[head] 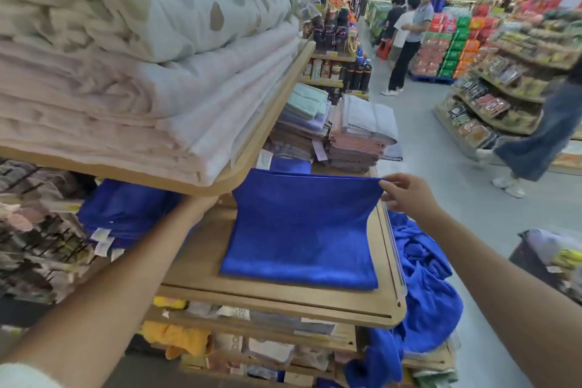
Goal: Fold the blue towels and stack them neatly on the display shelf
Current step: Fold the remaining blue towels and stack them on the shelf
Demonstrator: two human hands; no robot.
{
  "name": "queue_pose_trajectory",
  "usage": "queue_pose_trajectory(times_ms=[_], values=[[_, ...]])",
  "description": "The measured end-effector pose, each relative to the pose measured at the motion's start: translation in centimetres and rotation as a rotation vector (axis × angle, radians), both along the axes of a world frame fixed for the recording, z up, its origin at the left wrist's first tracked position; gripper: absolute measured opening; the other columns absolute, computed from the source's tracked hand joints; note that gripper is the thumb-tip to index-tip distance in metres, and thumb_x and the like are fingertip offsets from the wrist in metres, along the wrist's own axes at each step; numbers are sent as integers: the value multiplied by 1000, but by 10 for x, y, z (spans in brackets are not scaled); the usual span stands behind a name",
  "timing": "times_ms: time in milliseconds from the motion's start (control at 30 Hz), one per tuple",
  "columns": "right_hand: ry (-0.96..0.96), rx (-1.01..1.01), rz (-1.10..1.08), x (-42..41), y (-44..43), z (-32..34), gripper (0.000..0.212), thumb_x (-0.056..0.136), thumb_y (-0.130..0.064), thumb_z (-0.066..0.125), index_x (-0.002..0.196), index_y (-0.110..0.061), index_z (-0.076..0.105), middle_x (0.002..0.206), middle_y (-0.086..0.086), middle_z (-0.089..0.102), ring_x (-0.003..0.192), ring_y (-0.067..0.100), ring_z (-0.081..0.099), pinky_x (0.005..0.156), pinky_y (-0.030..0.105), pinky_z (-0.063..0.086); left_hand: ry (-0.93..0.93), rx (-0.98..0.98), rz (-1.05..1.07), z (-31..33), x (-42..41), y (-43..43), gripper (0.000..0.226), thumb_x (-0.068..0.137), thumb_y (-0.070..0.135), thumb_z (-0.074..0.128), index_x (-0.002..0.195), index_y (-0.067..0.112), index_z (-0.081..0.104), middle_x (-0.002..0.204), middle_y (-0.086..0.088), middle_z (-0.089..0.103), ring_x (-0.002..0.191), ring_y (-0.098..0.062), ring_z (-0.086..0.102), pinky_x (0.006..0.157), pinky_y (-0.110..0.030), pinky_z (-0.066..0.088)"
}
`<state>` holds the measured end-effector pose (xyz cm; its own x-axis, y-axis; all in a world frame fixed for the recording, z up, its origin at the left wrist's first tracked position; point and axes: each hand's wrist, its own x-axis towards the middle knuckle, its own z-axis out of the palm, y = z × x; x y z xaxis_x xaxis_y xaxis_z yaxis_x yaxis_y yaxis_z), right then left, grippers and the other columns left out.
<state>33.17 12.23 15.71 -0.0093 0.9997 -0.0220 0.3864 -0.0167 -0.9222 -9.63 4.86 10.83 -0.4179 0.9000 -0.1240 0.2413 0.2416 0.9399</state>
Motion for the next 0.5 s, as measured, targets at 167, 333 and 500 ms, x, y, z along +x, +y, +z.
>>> queue_pose_trajectory(times_ms=[167, 333, 500], values=[[-187, 193, 90, 18, -40, -17, 21, 92, -17, 74, 83, -36, 73, 74, -13, 75, 62, 3, 67, 58, 17, 51, 193, 149, -14, 3, -3, -38, 16, 89, 29, 74, 84, 17, 65, 72, 2, 65, 66, -20, 58, 58, -28, 43], [-568, 220, 397, 44, -90, -52, 27, 84, -19, 76, 86, -44, 68, 92, -17, 67, 86, 7, 65, 74, 17, 51, 507, 142, -356, -40, -18, -87, 37, 84, 3, 76, 91, 39, 68, 106, 19, 64, 84, 14, 58, 71, -3, 40], [-799, -19, 458, 35, -97, -79, 10, 89, -36, 63, 91, -46, 63, 101, -17, 66, 93, -2, 61, 84, 28, 54, 621, -73, -497, -73, -12, -103, 45, 82, 1, 58, 88, 44, 67, 116, 33, 53, 111, 2, 58, 93, -22, 45]])
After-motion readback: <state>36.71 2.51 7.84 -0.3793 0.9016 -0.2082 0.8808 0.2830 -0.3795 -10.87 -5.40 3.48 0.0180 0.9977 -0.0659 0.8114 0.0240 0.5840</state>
